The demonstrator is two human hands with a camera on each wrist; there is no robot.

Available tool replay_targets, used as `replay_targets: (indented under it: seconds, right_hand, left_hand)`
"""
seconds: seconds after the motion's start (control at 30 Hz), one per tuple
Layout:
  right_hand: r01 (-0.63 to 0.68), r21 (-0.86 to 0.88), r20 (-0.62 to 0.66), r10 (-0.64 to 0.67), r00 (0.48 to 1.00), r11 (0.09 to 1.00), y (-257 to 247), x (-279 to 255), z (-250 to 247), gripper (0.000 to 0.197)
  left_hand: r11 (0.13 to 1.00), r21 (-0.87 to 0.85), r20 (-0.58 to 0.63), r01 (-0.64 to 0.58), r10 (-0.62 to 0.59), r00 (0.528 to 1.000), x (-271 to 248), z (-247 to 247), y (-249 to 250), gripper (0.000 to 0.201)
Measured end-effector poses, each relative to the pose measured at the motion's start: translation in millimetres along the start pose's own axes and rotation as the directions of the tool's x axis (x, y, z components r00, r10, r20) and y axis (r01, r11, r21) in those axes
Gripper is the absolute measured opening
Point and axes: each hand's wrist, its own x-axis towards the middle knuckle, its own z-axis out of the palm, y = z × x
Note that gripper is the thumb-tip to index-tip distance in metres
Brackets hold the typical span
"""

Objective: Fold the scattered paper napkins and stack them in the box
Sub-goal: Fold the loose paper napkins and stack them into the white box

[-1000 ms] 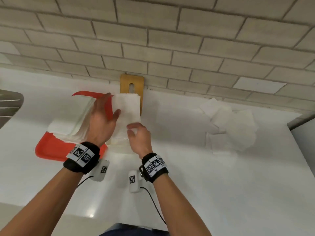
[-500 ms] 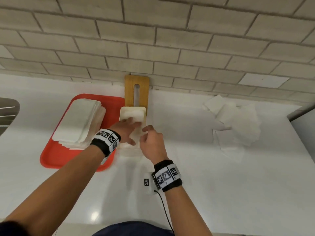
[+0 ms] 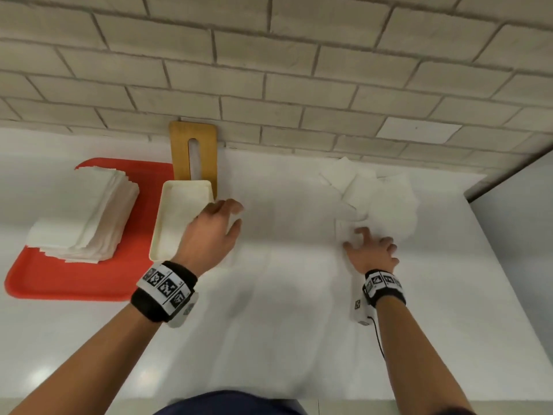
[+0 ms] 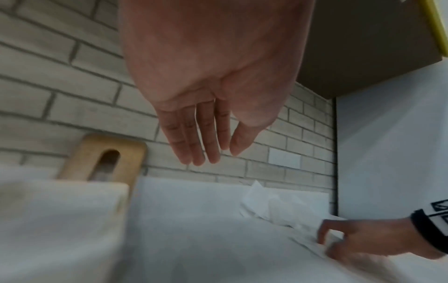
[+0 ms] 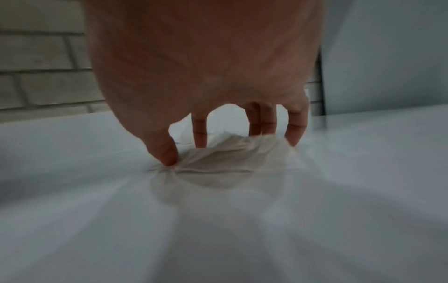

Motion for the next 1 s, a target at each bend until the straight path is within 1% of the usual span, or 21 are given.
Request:
replay_targets:
  seconds: [0.1, 0.2, 0.23, 0.3, 0.33, 0.37, 0.4, 0.47, 0.5, 0.53, 0.57, 0.6, 0.67, 0.7, 0.73, 0.77, 0.8, 0.87, 0.93, 0.97, 1.0]
  right_hand:
    - [0.151, -0.012, 0.013, -0.151, 0.989, 0.989, 4, -27, 17, 0.047]
    - [0.277, 0.082, 0.07, -0.283, 0.957, 0.957, 13, -70, 37, 0.038]
    - [0.313, 0.12, 0.097, -0.325, 0.941, 0.942, 18, -83, 43, 0.034]
    - [0.37, 0.187, 0.118, -0.395, 0.911, 0.91, 28, -100, 45, 0.027]
    - [0.386, 0.237, 0.114, -0.42, 0.9, 0.892, 33, -103, 43, 0.024]
    - [0.38, 0.29, 0.114, -0.426, 0.898, 0.878, 36, -104, 38, 0.023]
    - [0.371, 0.322, 0.106, -0.423, 0.9, 0.871, 38, -102, 32, 0.024]
    - [0.354, 0.324, 0.046, -0.388, 0.92, 0.877, 43, -89, 20, 0.034]
    - [0.372, 0.287, -0.013, -0.385, 0.923, 0.883, 43, -81, 13, 0.041]
    - [0.425, 0.242, -0.069, -0.421, 0.904, 0.872, 43, -72, 8, 0.047]
    - [0.502, 0.231, -0.097, -0.494, 0.864, 0.833, 40, -65, 2, 0.051]
    - [0.59, 0.267, -0.079, -0.592, 0.802, 0.762, 37, -59, -5, 0.055]
    - [0.7, 0.33, 0.082, -0.758, 0.647, 0.633, 25, -53, -13, 0.057]
    - [0.737, 0.325, 0.163, -0.803, 0.574, 0.593, 21, -50, -14, 0.051]
    - [0.76, 0.322, 0.196, -0.825, 0.53, 0.564, 18, -46, -12, 0.04]
    - [0.759, 0.342, 0.182, -0.831, 0.526, 0.555, 18, -43, -11, 0.027]
    - [0.735, 0.393, 0.132, -0.825, 0.549, 0.552, 19, -41, -10, 0.017]
    - [0.653, 0.554, -0.015, -0.778, 0.628, 0.517, 24, -41, -10, 0.009]
    - [0.588, 0.686, -0.139, -0.715, 0.685, 0.429, 30, -49, -15, 0.012]
    - [0.573, 0.72, -0.172, -0.698, 0.695, 0.393, 31, -55, -19, 0.02]
    - [0.569, 0.738, -0.19, -0.698, 0.69, 0.363, 30, -60, -24, 0.029]
  left_hand:
    - [0.996, -0.092, 0.133, -0.007, 0.02, 0.991, -12, 50, 31, 0.018]
    - [0.987, -0.145, 0.268, 0.068, -0.027, 0.963, -27, 104, 58, 0.02]
    - [0.982, -0.152, 0.319, 0.113, -0.06, 0.946, -33, 121, 65, 0.026]
    - [0.972, -0.139, 0.411, 0.19, -0.118, 0.904, -43, 151, 78, 0.051]
    - [0.976, -0.11, 0.437, 0.186, -0.121, 0.891, -47, 165, 83, 0.064]
    - [0.982, -0.079, 0.451, 0.17, -0.117, 0.885, -50, 177, 87, 0.071]
    - [0.983, -0.07, 0.458, 0.172, -0.121, 0.881, -52, 185, 91, 0.072]
    - [0.963, -0.108, 0.462, 0.248, -0.173, 0.87, -50, 194, 99, 0.066]
    - [0.948, -0.138, 0.466, 0.286, -0.193, 0.864, -49, 194, 102, 0.061]
    - [0.933, -0.18, 0.458, 0.311, -0.201, 0.866, -47, 193, 105, 0.056]
    - [0.914, -0.227, 0.439, 0.336, -0.212, 0.873, -47, 190, 105, 0.048]
    - [0.891, -0.281, 0.411, 0.357, -0.224, 0.884, -47, 187, 106, 0.037]
    - [0.86, -0.35, 0.342, 0.371, -0.252, 0.905, -47, 176, 107, 0.021]
    - [0.849, -0.376, 0.304, 0.371, -0.265, 0.915, -46, 169, 108, 0.019]
    - [0.832, -0.408, 0.273, 0.375, -0.281, 0.92, -44, 160, 110, 0.017]
    - [0.811, -0.447, 0.242, 0.378, -0.297, 0.924, -41, 150, 112, 0.014]
    - [0.787, -0.489, 0.215, 0.377, -0.31, 0.926, -37, 140, 113, 0.013]
    - [0.734, -0.569, 0.172, 0.371, -0.335, 0.926, -28, 120, 113, 0.016]
    - [0.669, -0.644, 0.162, 0.371, -0.355, 0.921, -22, 105, 114, 0.018]
    - [0.642, -0.671, 0.162, 0.37, -0.36, 0.919, -19, 99, 115, 0.02]
    - [0.619, -0.693, 0.166, 0.369, -0.362, 0.918, -16, 94, 117, 0.021]
